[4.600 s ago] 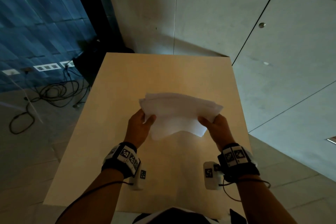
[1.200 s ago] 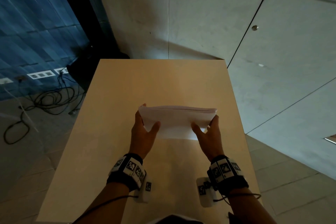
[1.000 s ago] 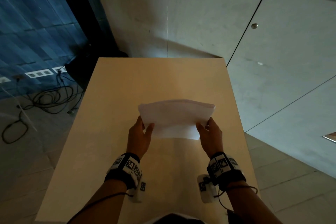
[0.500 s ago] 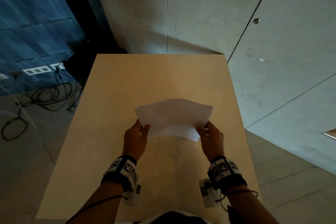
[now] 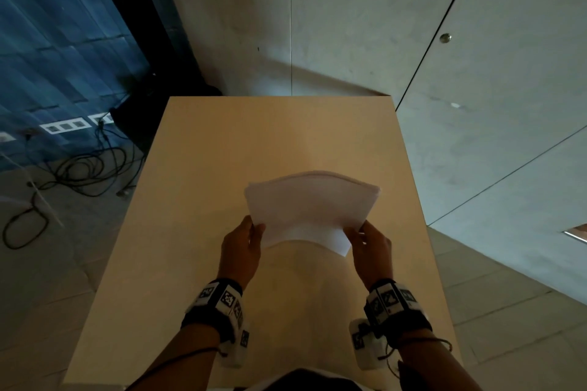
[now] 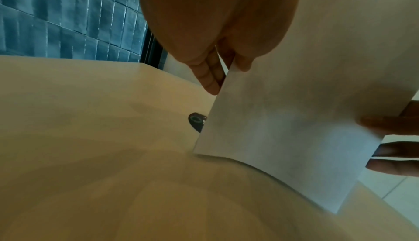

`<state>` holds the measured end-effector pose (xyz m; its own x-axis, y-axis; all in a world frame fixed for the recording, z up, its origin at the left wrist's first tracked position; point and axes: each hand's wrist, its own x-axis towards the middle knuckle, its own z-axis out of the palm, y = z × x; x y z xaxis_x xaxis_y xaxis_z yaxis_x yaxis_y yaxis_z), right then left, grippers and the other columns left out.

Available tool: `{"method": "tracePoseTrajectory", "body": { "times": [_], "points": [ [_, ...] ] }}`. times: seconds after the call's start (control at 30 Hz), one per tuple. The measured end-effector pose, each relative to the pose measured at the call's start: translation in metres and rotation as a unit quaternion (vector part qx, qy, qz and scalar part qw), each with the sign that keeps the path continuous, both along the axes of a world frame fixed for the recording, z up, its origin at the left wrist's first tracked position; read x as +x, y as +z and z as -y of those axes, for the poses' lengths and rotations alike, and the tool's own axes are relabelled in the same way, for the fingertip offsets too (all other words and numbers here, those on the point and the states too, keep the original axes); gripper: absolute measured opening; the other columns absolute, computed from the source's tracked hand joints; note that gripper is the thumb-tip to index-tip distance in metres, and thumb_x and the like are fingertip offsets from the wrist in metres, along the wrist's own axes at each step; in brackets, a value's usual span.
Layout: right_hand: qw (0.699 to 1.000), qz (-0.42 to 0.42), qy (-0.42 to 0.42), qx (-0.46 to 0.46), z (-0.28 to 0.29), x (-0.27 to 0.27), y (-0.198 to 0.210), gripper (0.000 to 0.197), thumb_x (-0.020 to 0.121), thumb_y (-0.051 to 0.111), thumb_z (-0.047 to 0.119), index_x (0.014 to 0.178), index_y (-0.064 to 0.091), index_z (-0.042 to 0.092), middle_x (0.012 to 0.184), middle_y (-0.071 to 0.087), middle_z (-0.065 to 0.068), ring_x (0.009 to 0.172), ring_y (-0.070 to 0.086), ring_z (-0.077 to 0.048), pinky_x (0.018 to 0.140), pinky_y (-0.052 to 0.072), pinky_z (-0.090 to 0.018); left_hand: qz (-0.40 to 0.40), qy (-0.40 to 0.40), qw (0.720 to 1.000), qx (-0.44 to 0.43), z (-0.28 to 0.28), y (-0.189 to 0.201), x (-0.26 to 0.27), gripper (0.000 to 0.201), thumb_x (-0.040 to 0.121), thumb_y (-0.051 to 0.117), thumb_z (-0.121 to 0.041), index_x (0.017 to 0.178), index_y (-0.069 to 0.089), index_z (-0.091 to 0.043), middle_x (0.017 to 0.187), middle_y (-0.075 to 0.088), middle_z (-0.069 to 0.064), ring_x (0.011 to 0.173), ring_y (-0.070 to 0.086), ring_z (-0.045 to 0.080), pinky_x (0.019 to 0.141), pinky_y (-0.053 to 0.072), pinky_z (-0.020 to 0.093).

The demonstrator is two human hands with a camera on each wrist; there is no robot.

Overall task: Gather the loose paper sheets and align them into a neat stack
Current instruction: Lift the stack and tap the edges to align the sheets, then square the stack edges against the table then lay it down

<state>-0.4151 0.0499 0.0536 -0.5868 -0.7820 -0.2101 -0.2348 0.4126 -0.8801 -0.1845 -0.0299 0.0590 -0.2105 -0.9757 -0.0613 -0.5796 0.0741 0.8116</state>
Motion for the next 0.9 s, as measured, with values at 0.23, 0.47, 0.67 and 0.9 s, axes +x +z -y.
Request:
{"method": "tracePoseTrajectory", "body": {
  "times": [0.23,0.47,0.67,0.9],
  "points": [
    [0.998,0.056,0.006,-0.016,0.001,0.001,0.01,0.026,0.095,0.056,0.016,0.119,0.066,0.02,0.095,0.069,0.002,0.081,0.064,-0.014,0.068,0.05,-0.02,-0.021,0.026,0.999,-0.037,-0.007,0.009,-0.009,0.02,0.1,0.043,-0.025,0.109,0.054,-0.012,0.076,0.052,-0.007,0.066,0.051,0.006,0.065,0.038,0.022],
    [0.986,0.162,0.014,0.03,-0.004,-0.013,0.0,0.026,0.091,0.064,0.016,0.116,0.067,0.013,0.109,0.072,-0.01,0.105,0.067,-0.032,0.082,0.054,-0.041,0.018,-0.026,0.992,-0.123,0.012,0.045,-0.007,0.03,0.1,0.043,-0.023,0.125,0.056,-0.012,0.115,0.065,0.004,0.1,0.06,0.016,0.083,0.046,0.023],
    [0.997,0.041,-0.034,0.062,-0.007,-0.042,0.031,0.072,0.086,0.072,0.02,0.147,0.035,0.021,0.147,0.043,-0.011,0.127,0.049,-0.029,0.1,0.044,-0.042,0.179,-0.133,0.95,-0.219,0.032,0.081,-0.017,0.025,0.098,0.042,-0.017,0.118,0.058,-0.013,0.11,0.064,0.005,0.097,0.061,0.027,0.08,0.051,0.036],
    [0.985,-0.046,0.136,-0.1,0.006,-0.036,0.084,0.052,0.081,0.076,0.022,0.128,0.055,0.033,0.118,0.063,0.022,0.11,0.058,0.005,0.09,0.041,-0.009,0.305,-0.223,0.88,-0.288,0.031,0.094,-0.032,0.035,0.079,0.055,-0.003,0.11,0.063,-0.017,0.098,0.067,0.004,0.082,0.064,0.029,0.068,0.051,0.039]
  ]
}}
